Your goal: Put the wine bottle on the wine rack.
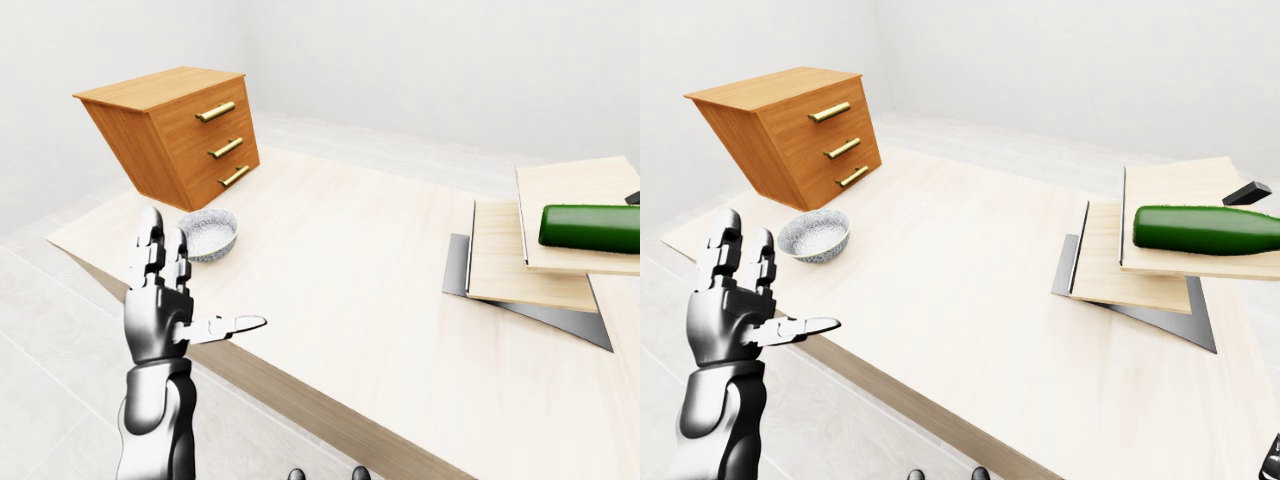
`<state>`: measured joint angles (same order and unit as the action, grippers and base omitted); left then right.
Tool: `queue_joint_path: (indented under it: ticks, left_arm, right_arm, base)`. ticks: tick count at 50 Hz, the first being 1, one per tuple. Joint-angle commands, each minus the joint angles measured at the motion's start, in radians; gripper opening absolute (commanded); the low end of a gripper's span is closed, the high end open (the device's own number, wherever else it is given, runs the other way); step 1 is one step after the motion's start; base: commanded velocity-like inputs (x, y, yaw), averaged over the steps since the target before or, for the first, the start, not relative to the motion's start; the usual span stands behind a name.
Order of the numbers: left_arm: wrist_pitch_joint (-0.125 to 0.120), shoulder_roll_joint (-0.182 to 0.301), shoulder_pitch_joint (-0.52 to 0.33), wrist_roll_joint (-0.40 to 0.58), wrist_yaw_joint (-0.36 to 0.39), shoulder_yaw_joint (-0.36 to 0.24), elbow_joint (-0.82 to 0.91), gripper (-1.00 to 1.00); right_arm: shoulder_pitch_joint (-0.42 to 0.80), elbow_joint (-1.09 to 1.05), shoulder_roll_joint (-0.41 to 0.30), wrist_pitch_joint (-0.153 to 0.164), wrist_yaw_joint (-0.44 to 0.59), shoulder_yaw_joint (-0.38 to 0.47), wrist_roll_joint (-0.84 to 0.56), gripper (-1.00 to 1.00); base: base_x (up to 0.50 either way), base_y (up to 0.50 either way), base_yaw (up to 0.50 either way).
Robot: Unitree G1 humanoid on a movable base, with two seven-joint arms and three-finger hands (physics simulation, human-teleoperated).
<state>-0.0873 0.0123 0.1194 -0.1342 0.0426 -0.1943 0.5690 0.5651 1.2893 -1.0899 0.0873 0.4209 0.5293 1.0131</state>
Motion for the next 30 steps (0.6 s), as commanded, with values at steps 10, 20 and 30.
queue_joint_path:
  ticks: [10,20,30]
  left_arm:
    - [0.000,-0.003,0.013,-0.001,0.002,0.004,0.025,1.00]
    - [0.000,-0.007,0.019,-0.002,0.004,0.005,0.032,1.00]
    - [0.000,-0.007,0.019,-0.005,0.008,0.001,0.032,1.00]
  right_arm:
    - [-0.176,-0.136,-0.067,0.000,0.078,0.070,0.102,1.00]
    - [-0.362,-0.348,-0.082,0.000,0.031,0.216,0.203,1.00]
    - [-0.491,-0.678,-0.034,0.000,-0.134,0.454,0.290,1.00]
  base:
    - [0.00,0.00,0.00]
    - [0.00,0.00,0.00]
    - [0.00,0.00,0.00]
